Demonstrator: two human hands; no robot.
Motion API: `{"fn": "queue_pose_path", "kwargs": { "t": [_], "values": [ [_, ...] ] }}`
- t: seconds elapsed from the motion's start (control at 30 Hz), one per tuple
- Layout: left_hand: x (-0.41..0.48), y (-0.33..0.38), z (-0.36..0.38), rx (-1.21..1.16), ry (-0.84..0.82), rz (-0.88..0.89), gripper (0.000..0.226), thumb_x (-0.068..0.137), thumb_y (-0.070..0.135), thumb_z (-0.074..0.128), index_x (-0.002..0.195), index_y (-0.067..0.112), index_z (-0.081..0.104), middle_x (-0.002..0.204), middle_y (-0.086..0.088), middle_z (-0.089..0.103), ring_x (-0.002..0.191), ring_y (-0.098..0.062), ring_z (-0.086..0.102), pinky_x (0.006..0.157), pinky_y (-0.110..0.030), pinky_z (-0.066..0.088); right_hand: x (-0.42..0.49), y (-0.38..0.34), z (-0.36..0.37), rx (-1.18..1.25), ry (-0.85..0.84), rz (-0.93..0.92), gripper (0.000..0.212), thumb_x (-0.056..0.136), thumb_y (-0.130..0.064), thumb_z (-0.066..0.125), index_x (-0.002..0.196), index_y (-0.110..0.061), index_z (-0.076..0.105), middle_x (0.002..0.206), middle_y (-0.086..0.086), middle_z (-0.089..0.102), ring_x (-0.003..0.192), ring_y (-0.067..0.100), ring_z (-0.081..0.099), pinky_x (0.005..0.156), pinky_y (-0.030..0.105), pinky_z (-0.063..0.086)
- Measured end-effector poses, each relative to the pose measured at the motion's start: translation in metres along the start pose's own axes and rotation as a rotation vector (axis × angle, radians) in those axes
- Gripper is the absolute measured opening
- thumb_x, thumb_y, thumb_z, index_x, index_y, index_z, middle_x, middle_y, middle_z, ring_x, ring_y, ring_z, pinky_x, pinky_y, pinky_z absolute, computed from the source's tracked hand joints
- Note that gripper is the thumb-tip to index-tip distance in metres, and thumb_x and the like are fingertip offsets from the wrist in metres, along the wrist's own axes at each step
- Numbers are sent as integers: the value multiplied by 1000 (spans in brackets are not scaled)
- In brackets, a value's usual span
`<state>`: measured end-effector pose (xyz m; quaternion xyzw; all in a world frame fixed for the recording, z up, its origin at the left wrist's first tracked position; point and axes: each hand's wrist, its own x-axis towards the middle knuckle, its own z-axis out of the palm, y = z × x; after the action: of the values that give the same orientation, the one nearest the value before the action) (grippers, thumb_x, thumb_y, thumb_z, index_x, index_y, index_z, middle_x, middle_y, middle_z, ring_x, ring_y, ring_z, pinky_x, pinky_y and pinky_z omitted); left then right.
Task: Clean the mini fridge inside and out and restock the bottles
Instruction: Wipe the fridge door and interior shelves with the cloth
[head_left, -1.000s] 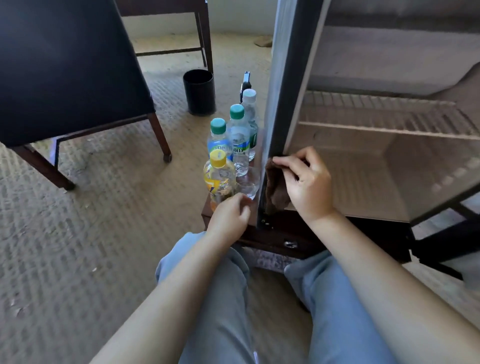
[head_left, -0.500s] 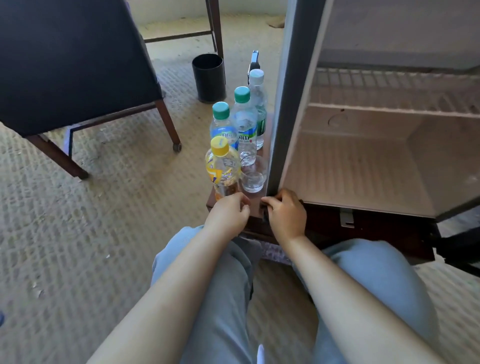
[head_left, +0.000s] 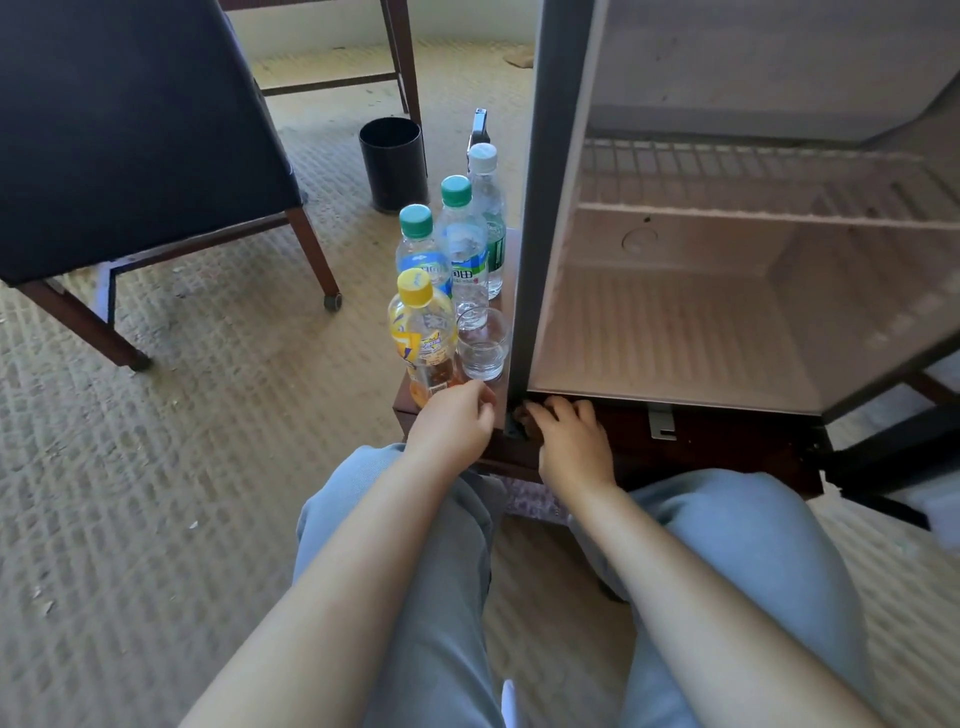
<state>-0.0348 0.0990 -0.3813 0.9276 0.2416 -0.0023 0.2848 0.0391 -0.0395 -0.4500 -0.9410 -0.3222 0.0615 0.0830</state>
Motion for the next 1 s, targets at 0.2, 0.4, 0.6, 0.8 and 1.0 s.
{"fn": "queue_pose_path", "kwargs": {
  "t": [0.2,0.4,0.6,0.8,1.0],
  "values": [
    [-4,4,3,25,-3,32,24,95,22,45,111,15,62,109,-3,66,100,-21,58,81,-34,48,-15,5,-10,190,172,193,49,87,-19,61,134,-15,49,129,9,51,119,29,43,90,37,46],
    [-4,-3,4,19,21,14,24,95,21,46,110,15,64,108,-4,67,100,-21,59,83,-34,47,6,-27,5,249,111,-43,45,83,-12,68,127,-14,59,128,14,53,107,35,57,75,40,52],
    [0,-2,4,-3,17,-4,23,95,20,46,110,17,63,106,-2,67,98,-18,58,82,-32,47,15,-25,4,-7,87,-25,33,96,-15,48,129,-18,52,132,13,43,120,33,42,77,38,51],
    [-2,5,7,-31,20,29,24,96,20,45,112,15,63,108,-2,66,100,-19,58,82,-32,47,15,13,-8,10,31,198,34,97,-19,47,129,-11,51,130,13,44,122,29,40,84,36,49],
    [-2,2,4,-68,35,10,22,96,18,45,108,17,64,105,-1,66,98,-18,58,79,-30,46,-7,14,-7,291,238,97,36,89,-20,61,125,-18,60,124,7,52,118,26,48,89,38,48]
  ]
}}
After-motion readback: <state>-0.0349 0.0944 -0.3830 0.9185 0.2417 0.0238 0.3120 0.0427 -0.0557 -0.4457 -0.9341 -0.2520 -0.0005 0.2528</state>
